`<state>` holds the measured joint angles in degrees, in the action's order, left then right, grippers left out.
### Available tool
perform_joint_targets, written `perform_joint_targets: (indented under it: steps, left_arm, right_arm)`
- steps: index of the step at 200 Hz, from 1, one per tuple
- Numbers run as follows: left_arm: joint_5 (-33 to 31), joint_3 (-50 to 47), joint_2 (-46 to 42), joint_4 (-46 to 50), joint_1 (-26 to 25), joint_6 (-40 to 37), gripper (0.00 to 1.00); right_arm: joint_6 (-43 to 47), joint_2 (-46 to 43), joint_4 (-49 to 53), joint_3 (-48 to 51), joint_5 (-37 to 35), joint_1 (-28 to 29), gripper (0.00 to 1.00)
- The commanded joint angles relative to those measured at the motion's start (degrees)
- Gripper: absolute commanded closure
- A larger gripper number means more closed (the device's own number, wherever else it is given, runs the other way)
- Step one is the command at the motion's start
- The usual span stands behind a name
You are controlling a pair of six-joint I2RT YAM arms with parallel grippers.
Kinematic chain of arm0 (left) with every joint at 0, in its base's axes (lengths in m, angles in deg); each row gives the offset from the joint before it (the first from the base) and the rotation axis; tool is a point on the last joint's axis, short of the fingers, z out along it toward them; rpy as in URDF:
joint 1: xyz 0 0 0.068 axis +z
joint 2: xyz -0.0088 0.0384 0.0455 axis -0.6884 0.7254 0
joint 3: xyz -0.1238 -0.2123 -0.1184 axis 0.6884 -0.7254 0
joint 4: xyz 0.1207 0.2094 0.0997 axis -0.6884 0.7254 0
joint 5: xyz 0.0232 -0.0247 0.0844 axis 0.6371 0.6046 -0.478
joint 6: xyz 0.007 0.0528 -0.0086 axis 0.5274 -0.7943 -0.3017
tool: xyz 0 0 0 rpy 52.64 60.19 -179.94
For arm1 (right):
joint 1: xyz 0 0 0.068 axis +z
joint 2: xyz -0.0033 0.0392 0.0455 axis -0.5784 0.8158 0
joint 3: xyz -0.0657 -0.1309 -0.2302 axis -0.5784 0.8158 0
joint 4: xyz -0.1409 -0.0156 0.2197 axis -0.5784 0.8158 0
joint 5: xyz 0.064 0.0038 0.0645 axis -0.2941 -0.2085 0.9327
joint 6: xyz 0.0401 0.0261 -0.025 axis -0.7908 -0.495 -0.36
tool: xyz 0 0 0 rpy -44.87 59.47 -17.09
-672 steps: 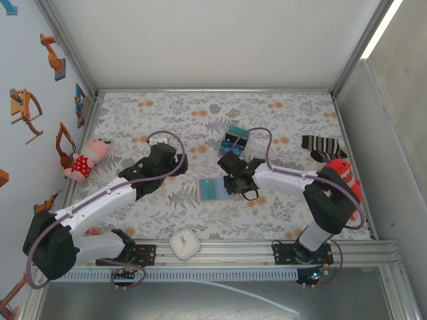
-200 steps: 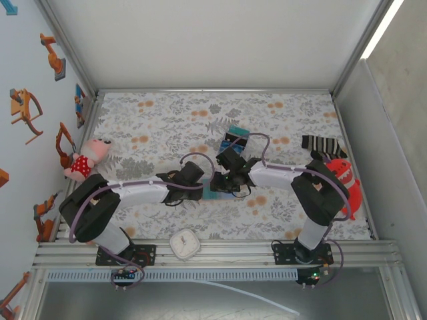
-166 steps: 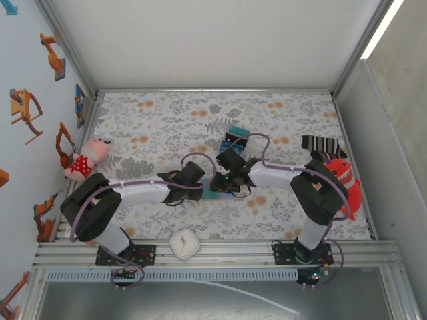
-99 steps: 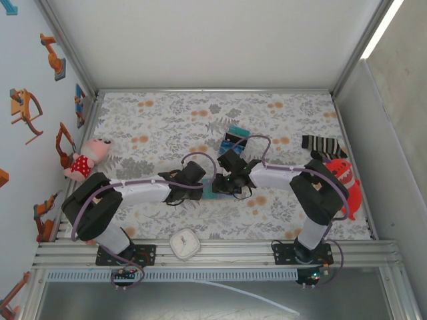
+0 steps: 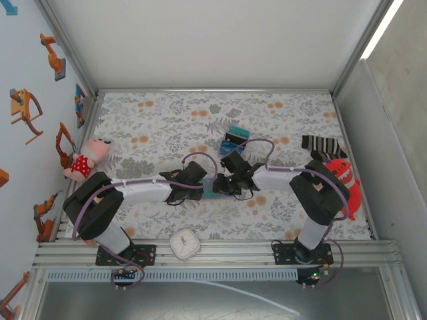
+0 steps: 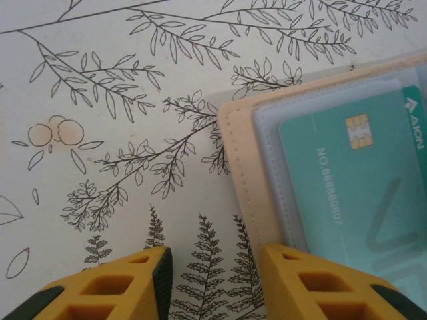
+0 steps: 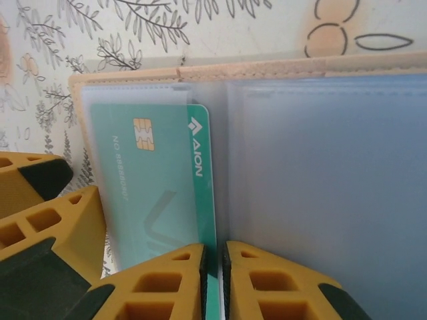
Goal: Take the credit cards out of the card holder
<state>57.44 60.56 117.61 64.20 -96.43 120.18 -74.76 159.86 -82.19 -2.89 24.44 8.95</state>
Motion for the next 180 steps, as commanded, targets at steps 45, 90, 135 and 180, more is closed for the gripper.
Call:
perform_joint_targets:
  steps: [45,90,135,180]
  left_arm:
    - [3.8,0.9,3.1,1.9,-1.5,0.4,0.67]
    - [3.7,0.9,3.2,2.2,-1.6,0.4,0.69]
    - [3.6,1.0,3.3,2.2,-1.7,0.4,0.72]
    - [3.5,1.2,3.2,2.4,-1.6,0.3,0.73]
  right_arm:
    - [-3.7,-0.9,-10.5,4.2,5.7,-1.0,0.87]
    - [-3.8,-1.8,-13.3,5.1,6.8,-1.3,0.87]
    - [-3.6,-2.6,-14.8,5.4,7.5,-1.4,0.87]
    - [-3.7,-1.9,-16.0,5.7,7.7,-1.4,0.93]
